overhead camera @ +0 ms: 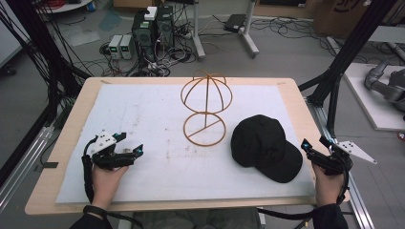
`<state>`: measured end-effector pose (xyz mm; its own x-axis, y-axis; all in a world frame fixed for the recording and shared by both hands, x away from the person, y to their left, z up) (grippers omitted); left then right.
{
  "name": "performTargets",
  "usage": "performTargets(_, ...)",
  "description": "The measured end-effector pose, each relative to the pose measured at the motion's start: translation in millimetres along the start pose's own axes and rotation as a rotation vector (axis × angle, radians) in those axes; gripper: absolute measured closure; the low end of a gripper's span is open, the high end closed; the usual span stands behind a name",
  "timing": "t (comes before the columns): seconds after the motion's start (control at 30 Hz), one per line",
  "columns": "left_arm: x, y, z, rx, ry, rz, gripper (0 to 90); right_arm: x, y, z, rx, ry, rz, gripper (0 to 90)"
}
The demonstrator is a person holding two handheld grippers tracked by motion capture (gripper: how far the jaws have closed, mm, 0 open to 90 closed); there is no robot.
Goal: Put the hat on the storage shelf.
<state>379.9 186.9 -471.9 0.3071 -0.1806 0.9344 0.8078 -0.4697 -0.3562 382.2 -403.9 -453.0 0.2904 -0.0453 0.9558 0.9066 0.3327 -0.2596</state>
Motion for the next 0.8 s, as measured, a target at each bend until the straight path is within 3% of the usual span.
performTargets(0.33,4.3,-1.8,-7.6,-0.030,-0.010,-0.011,17.4,2.0,0.5,-2.7,-0.007,-0.002,-0.016,23.3)
performTargets(0.6,4.4,-0.2,-14.1,-0.053,0.006,-0.009,17.4,4.7,0.0,-1.1,-0.002,0.000,-0.027,23.8)
performTargets(0.8,3.2,-0.1,-13.8,-0.052,0.008,-0.002,17.4,11.2,-5.3,8.3,0.015,-0.003,-0.052,23.9)
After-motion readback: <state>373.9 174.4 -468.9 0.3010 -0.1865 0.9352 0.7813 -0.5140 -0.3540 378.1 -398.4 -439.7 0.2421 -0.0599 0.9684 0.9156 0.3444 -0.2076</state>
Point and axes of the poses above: each handheld gripper's, and its own axes: y roughly forward along the jaws, x roughly out of its top, z roughly to its left, the point moved 10 cm from there along y, roughly forward along the jaws, and after that the axes turned 5 degrees about x, right-handed, at the moved point
